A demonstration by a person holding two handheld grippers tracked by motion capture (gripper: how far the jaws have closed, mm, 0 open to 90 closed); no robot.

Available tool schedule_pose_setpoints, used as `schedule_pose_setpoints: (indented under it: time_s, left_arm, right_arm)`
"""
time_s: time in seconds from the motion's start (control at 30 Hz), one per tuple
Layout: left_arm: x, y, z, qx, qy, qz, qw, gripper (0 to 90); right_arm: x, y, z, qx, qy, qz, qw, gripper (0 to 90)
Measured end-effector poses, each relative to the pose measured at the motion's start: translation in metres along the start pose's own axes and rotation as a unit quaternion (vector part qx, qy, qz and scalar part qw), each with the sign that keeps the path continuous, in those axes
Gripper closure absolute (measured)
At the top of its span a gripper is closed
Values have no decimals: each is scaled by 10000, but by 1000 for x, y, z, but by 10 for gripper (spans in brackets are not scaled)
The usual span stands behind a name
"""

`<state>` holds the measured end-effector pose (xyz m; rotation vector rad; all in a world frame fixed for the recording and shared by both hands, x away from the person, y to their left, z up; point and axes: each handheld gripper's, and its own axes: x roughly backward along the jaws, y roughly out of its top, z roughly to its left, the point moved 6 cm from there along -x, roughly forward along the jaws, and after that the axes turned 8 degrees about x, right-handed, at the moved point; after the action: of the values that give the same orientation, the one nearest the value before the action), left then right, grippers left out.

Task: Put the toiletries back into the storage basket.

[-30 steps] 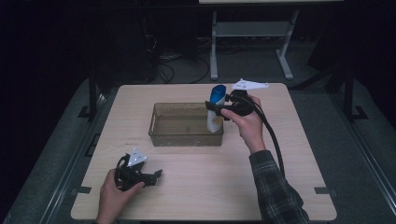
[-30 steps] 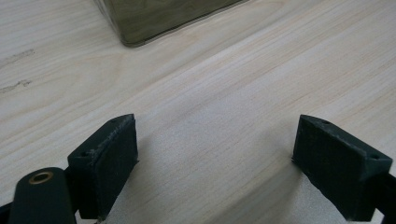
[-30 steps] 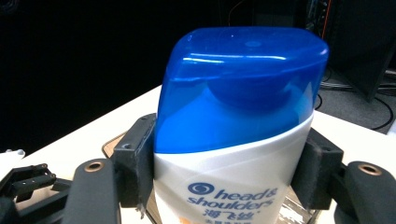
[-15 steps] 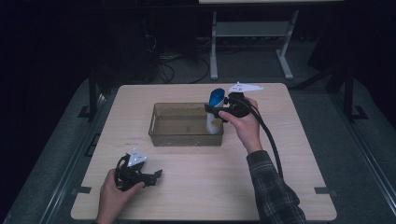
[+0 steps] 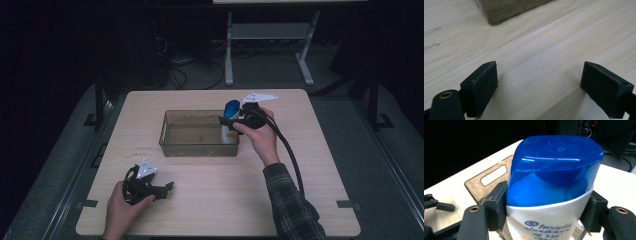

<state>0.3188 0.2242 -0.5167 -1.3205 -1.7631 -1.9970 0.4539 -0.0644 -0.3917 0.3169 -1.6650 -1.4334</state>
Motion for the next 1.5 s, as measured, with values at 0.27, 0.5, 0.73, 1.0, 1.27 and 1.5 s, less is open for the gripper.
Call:
schedule_pose_setpoints:
  time_s: [0.27,0.5,0.73,1.0,1.27,1.5]
  left_arm:
    - [0,0,0,-1,-3,-2,10000,127]
    - [0,0,0,8,-4,-5,10000,127]
    - [0,0,0,5,-3,-4,10000,127]
    - [0,0,0,4,-3,-4,10000,127]
    - [0,0,0,7,-4,-5,10000,127]
    - [0,0,0,6,-3,-5,10000,127]
  right_arm:
    - [-7,-8,1,91,-36,276,9996,335]
    - [-11,-15,-1,52,-45,386,9992,335]
    - [-15,-26,-2,-9,-18,482,9988,336]
    - [-14,-26,0,138,15,549,9984,333]
    - [-13,-25,8,234,183,571,9979,290]
    - [-6,-20,6,258,52,459,9986,262]
